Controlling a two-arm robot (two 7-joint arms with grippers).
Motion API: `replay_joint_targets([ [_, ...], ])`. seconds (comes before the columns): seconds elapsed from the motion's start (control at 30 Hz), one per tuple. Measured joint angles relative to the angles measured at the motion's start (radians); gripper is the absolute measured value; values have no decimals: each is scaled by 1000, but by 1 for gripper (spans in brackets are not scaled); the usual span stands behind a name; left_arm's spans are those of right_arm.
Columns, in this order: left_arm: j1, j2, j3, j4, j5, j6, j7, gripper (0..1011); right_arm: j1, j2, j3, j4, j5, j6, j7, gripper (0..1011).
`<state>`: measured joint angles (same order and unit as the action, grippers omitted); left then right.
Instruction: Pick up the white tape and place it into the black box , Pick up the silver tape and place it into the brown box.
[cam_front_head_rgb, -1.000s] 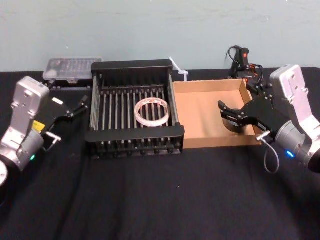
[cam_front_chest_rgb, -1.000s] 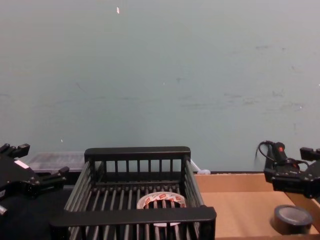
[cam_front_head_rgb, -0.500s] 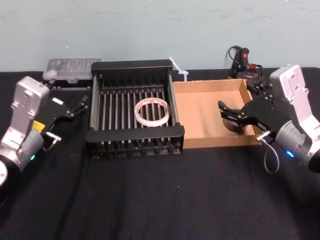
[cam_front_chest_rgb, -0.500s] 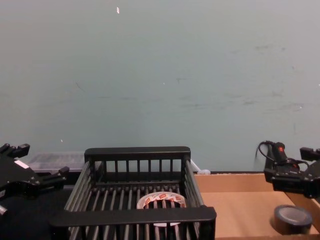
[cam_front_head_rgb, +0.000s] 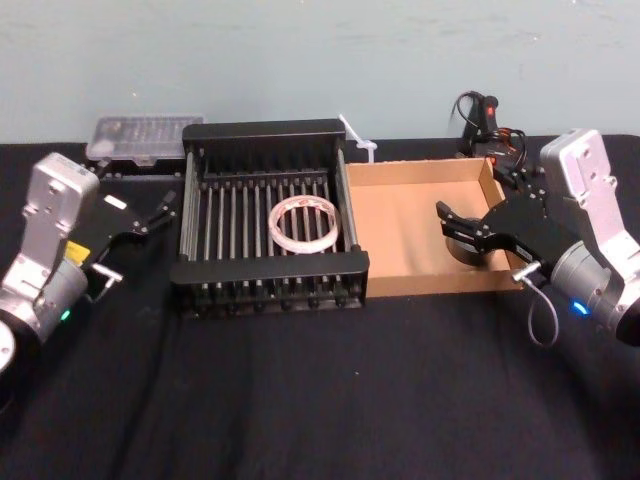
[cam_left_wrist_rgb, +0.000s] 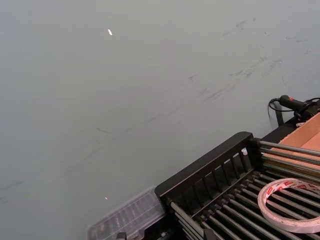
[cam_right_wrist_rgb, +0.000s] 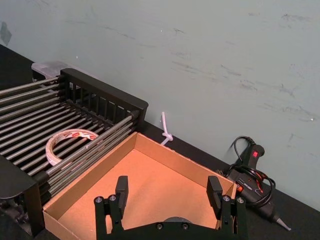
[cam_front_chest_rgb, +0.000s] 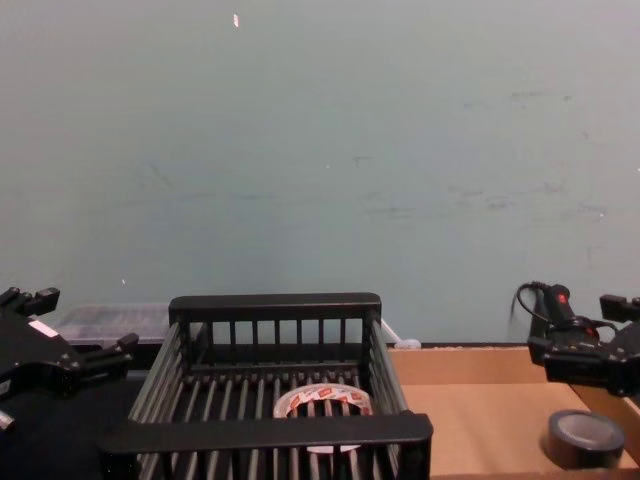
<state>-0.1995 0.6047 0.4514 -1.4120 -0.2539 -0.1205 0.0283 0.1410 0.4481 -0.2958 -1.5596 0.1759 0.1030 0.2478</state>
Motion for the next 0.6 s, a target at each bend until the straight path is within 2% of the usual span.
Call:
replay_joint_targets([
  [0.6,0,0,0,0,0,0,0,1001,0,0,0,0,0,0,0,1003],
])
